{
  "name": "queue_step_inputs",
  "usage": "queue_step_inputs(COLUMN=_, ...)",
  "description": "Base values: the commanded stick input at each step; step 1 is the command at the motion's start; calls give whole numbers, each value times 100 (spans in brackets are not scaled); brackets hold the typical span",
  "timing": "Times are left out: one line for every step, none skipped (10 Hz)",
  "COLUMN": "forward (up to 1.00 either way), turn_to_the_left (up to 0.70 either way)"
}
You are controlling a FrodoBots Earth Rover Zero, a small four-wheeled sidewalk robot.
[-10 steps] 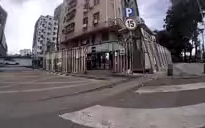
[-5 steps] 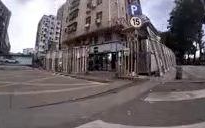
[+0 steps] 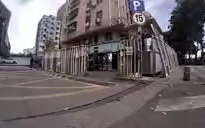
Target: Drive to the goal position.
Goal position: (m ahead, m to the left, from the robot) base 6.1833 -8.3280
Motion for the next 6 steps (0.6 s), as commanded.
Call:
queue_step_inputs(forward=70, turn_to_the_left=0)
queue_step_inputs(forward=70, turn_to_the_left=0)
queue_step_inputs(forward=70, turn_to_the_left=0)
queue_step_inputs(forward=70, turn_to_the_left=0)
queue_step_inputs(forward=70, turn_to_the_left=0)
queue_step_inputs(forward=70, turn_to_the_left=0)
